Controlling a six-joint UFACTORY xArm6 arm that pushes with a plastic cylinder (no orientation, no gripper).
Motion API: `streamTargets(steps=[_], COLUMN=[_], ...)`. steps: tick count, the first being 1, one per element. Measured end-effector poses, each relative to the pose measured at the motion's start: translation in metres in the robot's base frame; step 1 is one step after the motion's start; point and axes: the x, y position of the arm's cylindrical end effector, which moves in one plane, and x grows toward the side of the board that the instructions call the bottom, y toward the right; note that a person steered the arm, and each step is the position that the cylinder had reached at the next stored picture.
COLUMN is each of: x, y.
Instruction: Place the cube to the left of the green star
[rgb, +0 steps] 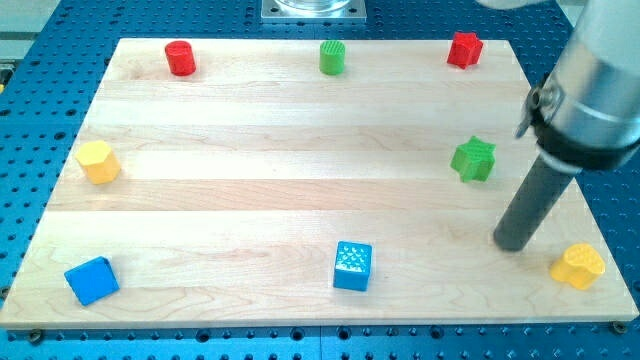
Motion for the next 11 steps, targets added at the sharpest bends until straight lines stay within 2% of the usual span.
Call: streamTargets(steps=[2,3,5,7,8,9,11], x=[0.054,0.052,0.027,-0.071,-0.08,-0.093,-0.092], y=[-0.152,-0.216,-0.145,-0.123,-0.195,-0.174,-0.14])
